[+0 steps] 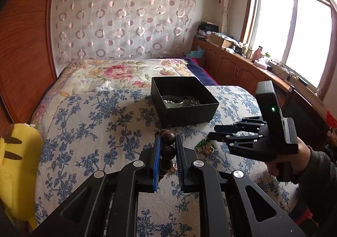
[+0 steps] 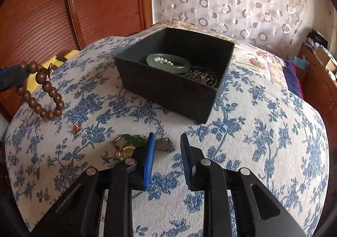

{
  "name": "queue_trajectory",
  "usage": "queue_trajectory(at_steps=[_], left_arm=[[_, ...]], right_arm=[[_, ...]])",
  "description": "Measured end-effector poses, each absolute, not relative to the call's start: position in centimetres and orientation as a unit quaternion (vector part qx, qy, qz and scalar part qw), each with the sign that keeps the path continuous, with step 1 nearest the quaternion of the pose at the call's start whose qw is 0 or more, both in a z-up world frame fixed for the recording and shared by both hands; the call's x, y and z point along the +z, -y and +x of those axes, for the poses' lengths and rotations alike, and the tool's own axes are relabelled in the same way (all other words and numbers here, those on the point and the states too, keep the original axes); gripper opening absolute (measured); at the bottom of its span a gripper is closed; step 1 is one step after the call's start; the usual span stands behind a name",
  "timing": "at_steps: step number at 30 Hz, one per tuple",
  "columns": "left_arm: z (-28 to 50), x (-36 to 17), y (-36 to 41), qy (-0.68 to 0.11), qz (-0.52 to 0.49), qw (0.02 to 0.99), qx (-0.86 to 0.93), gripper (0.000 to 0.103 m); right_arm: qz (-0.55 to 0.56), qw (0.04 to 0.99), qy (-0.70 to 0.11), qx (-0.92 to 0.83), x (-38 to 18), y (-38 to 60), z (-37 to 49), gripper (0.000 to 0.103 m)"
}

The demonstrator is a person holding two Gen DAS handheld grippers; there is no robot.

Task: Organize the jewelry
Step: 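Lift the bead bracelet with the left gripper while the right gripper approaches the green pendant, then close the right gripper on the green jade pendant keychain and lift it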

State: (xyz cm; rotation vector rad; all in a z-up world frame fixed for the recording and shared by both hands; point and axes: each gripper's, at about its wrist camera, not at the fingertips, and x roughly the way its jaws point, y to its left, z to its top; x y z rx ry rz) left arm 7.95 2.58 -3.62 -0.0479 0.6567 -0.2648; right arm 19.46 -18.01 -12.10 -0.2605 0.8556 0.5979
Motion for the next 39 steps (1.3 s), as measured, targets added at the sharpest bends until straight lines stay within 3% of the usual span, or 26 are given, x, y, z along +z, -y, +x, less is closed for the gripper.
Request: queue_trajectory(at_steps=[1, 3, 5, 27, 28, 30, 39], left_arm=[[7.9, -3.6, -2.6, -0.322, -0.023, 0.938, -0.130, 0.012], [7.9, -3.6, -2.5, -0.322, -0.024, 0.938, -0.130, 0.012], [7.9, -3.8, -2.5, -0.322, -0.024, 0.937, -0.131, 0.012], [8.2, -4.2, -2.1, -0.323, -0.021, 0.937, -0.134, 0.012], [8.2, -4.3, -2.1, -0.324, -0.021, 0.936, -0.134, 0.012], [8.2, -4.5, -2.0, -0.326, -0.021, 0.936, -0.135, 0.012], [8.3, -4.7, -2.2, -0.327, -0.023, 0.935, -0.134, 0.012]], right_arm=[[-0.124, 0.857, -0.410, 0.287, -12.1, 17.9, 19.6, 0.024], [-0.123, 0.850, -0.417, 0.297, -12.0, 17.7, 19.7, 0.004], [-0.125, 0.847, -0.419, 0.302, -12.1, 17.5, 19.6, 0.000], [-0.128, 0.864, -0.378, 0.308, -9.5, 18.8, 18.3, 0.001], [-0.133, 0.860, -0.379, 0.314, -9.9, 18.3, 18.3, 0.002], [-0.134, 0.857, -0.386, 0.315, -10.5, 17.9, 18.5, 0.018], [-0.125, 0.827, -0.428, 0.344, -12.1, 17.7, 19.6, 0.019]])
